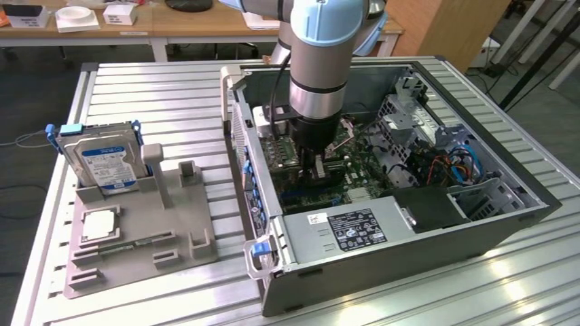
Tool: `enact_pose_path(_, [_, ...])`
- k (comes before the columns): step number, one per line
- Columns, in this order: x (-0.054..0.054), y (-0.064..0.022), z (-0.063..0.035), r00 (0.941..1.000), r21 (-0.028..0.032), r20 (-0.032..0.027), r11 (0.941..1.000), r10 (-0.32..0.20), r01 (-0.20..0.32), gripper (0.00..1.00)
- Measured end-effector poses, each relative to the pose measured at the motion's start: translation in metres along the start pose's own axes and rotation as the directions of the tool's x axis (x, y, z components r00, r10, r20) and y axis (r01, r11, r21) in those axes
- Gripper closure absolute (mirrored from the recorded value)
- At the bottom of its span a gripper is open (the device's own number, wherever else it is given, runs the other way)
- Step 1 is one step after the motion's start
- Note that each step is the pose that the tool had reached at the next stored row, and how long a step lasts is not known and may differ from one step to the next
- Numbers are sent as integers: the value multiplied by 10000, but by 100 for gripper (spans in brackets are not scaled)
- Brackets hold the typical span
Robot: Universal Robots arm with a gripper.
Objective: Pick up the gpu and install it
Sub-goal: 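Insert the gpu into the slot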
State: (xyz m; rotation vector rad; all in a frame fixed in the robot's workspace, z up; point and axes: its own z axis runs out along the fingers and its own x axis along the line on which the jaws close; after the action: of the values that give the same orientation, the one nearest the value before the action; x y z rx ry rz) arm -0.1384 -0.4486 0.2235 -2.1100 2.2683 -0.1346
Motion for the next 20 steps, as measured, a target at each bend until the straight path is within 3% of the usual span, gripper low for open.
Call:
enact_pose_path(5, [0, 0, 0, 10000, 0, 0, 10000, 0, 0, 71])
enact_pose_path(6, [-2, 2, 7, 10000, 3, 22, 10000, 4, -4, 71])
enact_pose_path(9, [-1, 1, 1, 10000, 2, 3, 10000, 2, -2, 64])
enact_pose_path(10, [0, 0, 0, 10000, 0, 1, 10000, 1, -1, 57])
enact_pose_path(18, [0, 0, 0, 10000, 0, 0, 10000, 0, 0, 57])
enact_pose_path(20, [0, 0, 1, 10000, 0, 1, 10000, 1, -1, 50])
